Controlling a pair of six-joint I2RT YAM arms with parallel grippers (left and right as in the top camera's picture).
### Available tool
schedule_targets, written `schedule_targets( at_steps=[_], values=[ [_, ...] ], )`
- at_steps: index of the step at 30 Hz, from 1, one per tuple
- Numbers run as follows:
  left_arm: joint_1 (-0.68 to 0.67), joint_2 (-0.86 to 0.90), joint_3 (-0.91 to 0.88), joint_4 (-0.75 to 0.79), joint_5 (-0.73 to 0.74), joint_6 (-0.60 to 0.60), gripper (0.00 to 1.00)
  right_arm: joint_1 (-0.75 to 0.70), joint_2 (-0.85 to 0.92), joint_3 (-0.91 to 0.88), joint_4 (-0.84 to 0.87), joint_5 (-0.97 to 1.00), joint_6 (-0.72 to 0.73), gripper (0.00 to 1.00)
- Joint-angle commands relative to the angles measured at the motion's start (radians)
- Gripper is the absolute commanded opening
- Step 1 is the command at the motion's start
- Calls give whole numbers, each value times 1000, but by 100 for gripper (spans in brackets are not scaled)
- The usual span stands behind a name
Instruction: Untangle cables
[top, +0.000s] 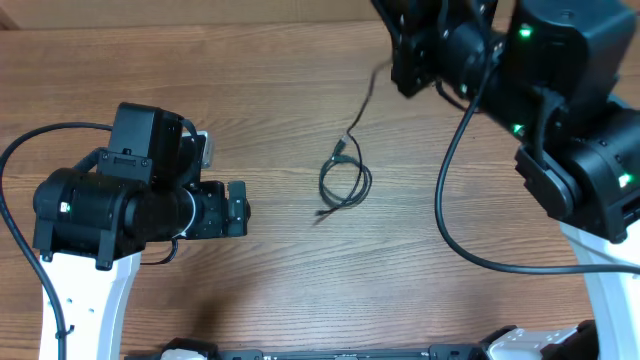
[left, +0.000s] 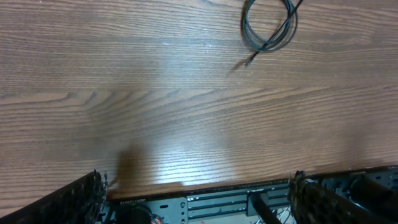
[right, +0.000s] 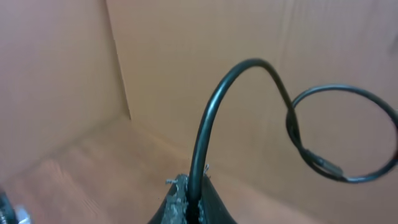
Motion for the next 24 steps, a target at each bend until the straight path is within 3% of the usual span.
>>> schedule_targets(
  at_steps=[1,13,24],
  values=[
    [3,3,9,3,-6,-6,96,-2,25,17,-102,31,32,4],
    [3,3,9,3,-6,-6,96,-2,163,12,-562,27,202,6],
    [3,3,9,4,-6,-6,96,-1,298,12,-698,14,250,7]
  ],
)
